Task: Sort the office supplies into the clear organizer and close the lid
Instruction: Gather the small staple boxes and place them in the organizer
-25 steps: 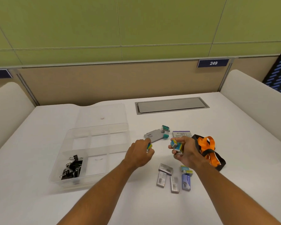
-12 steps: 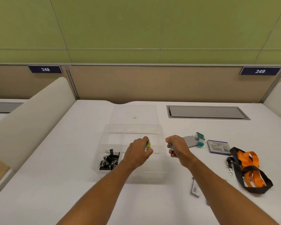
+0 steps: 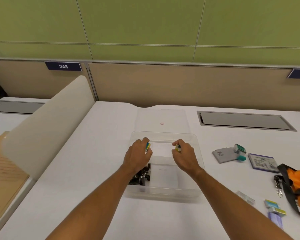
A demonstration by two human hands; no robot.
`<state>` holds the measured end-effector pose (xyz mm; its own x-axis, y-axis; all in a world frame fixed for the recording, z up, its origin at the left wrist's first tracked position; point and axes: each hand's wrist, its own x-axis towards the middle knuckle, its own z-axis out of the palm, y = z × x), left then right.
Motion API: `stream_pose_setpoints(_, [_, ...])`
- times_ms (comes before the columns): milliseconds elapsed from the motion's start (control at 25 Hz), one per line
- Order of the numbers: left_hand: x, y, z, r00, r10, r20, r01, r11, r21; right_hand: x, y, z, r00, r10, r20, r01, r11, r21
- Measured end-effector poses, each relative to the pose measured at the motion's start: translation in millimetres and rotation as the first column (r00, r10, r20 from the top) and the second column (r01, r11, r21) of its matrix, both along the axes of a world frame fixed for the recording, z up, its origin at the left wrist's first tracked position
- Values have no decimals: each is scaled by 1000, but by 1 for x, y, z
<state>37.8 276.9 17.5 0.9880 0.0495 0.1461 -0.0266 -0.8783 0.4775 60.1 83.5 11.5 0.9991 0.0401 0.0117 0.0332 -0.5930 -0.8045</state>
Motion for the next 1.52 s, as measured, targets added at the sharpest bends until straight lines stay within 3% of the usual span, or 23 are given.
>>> stream_pose_setpoints(160, [26, 26, -3, 991, 5, -134, 5, 997, 71, 5, 20, -5, 999, -22, 28, 22, 1000, 12])
stream_pose_setpoints(360, [55, 27, -8, 942, -84, -324, 135, 981, 139, 9, 26, -7, 994, -78, 75, 78, 997, 0])
stream_pose_setpoints(840, [76, 28, -15, 904, -119, -412, 145, 989, 33, 13, 27, -9, 994, -86, 74, 86, 996, 1])
stream_pose_setpoints(1160, [79, 32, -13, 944, -166, -284, 165, 986, -30, 23, 45, -8, 996, -68, 57, 69, 998, -12])
stream_pose_setpoints(1360, [80, 37, -11, 973, -159, -168, 150, 986, -67, 34, 57, -2, 998, -21, 56, 27, 994, -105])
stream_pose_setpoints(1520, [77, 52, -7, 993, -114, -7, 114, 993, -10, 45, 73, 2, 993, 80, 87, -57, 969, -241])
